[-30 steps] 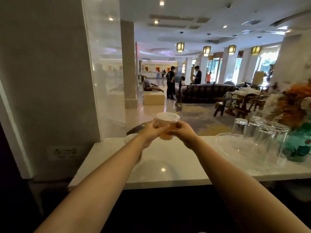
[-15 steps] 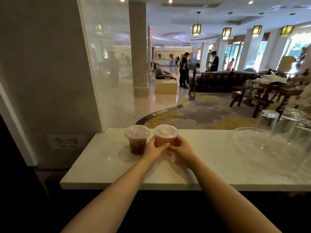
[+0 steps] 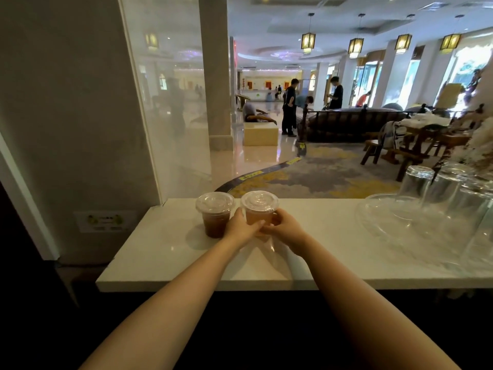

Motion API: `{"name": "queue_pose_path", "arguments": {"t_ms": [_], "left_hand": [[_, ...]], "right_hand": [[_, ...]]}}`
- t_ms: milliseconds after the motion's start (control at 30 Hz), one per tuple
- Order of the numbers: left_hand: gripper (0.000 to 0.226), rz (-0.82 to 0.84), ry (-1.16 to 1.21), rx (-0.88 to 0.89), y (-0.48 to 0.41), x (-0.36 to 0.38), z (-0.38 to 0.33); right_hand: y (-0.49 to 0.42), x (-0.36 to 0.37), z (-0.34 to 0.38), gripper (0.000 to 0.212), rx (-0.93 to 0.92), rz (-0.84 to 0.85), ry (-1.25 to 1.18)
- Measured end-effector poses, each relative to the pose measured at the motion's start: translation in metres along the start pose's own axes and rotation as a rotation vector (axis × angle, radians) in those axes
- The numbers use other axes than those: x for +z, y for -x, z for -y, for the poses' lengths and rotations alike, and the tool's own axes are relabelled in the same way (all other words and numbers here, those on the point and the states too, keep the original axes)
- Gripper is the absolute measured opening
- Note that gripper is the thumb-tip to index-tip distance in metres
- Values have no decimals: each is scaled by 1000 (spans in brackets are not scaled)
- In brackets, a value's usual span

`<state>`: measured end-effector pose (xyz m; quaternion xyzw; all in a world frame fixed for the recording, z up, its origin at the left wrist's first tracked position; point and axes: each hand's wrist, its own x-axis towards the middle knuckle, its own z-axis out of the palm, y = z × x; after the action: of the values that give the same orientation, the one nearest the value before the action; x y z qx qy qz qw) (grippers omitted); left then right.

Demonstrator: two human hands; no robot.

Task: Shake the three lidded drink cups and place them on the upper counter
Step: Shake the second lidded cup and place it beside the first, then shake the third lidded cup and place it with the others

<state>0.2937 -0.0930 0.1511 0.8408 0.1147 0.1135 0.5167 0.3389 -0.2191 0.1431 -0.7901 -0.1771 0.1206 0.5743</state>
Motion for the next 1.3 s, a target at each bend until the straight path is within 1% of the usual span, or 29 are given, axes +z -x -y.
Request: {"name": "queue_pose_path", "arguments": {"t_ms": [100, 167, 300, 333, 400, 467, 500, 600, 733, 833, 933, 1100, 1200, 1300], "left_hand": [[64, 25, -96, -66, 4, -9, -7], [57, 76, -179, -98, 8, -16, -13], [45, 284, -371, -139, 21, -31, -33], [41, 327, -397, -133, 23, -34, -39], [39, 408, -435, -172, 31, -39, -56], [43, 508, -512, -210, 42, -44, -80], [45, 556, -555, -197, 46, -47, -93], [44, 668, -611, -90, 63, -51, -127], [51, 747, -678, -27, 78, -43, -153], [50, 798, -711, 8, 90, -29, -159], [47, 882, -698, 17, 103, -12, -151], [44, 937, -707, 35, 124, 24, -111], [48, 996, -722, 4, 137, 46, -78], [52, 1044, -700, -32, 150, 67, -41]], "right_hand": [[10, -9, 15, 70, 63, -1, 100], [19, -20, 28, 71, 124, 37, 228], [41, -44, 57, 75, 262, 243, 709], [46, -49, 64, 76, 298, 292, 803], [58, -61, 77, 77, 374, 343, 898], [74, -73, 92, 74, 423, 356, 903], [82, -79, 99, 72, 448, 360, 899], [105, -94, 113, 67, 537, 392, 875], [130, -111, 121, 61, 589, 407, 819], [149, -118, 120, 56, 604, 422, 782], [169, -122, 108, 53, 609, 446, 759], [196, -115, 62, 50, 602, 445, 787], [209, -108, 25, 51, 631, 482, 751], [219, -98, -16, 48, 643, 464, 753]]}}
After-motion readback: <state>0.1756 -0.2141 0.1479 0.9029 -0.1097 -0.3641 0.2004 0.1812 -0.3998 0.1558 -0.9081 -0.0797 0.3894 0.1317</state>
